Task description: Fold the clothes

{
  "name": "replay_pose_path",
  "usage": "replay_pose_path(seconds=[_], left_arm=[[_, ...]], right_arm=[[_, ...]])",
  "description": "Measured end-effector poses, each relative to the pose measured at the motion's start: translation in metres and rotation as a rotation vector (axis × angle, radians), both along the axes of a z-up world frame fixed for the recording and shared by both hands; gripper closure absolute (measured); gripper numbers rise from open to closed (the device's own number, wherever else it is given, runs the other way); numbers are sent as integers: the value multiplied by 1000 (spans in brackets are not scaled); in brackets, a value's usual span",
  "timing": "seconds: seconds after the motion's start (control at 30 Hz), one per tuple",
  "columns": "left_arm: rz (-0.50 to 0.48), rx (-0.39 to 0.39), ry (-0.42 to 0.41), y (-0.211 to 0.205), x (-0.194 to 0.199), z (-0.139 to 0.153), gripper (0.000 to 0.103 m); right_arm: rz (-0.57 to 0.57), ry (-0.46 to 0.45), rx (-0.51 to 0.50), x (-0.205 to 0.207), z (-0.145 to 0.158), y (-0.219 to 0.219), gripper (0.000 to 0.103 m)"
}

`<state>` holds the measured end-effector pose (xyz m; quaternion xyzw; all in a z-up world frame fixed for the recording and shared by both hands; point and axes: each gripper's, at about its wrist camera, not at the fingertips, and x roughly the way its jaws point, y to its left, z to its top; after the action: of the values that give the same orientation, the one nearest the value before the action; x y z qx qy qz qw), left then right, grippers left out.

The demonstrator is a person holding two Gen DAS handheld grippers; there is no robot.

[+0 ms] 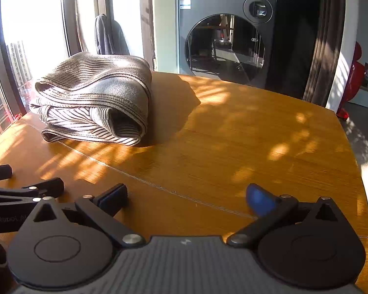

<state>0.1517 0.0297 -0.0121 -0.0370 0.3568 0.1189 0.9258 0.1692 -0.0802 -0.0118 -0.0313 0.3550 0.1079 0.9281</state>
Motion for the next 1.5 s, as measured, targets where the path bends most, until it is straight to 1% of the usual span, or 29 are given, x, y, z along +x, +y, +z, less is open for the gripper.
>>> replay_pose_path(seconds=[0.33, 0.6, 0.73, 0.87, 1.5], left_arm=[[0, 0, 1, 1, 0, 0, 0], [15, -1, 0, 4, 4, 0, 0], [19, -1, 0, 4, 5, 0, 0], [19, -2, 0, 5, 5, -1, 0], [19, 0, 0, 6, 5, 0, 0]], right_arm=[[9, 1, -4, 6, 1, 2, 0], [-19, 1, -4, 0, 3, 1, 0], [-4, 2, -5, 2, 2, 3, 0], [34, 3, -1, 3, 2, 4, 0], [34, 0, 11, 2, 1, 2, 0]])
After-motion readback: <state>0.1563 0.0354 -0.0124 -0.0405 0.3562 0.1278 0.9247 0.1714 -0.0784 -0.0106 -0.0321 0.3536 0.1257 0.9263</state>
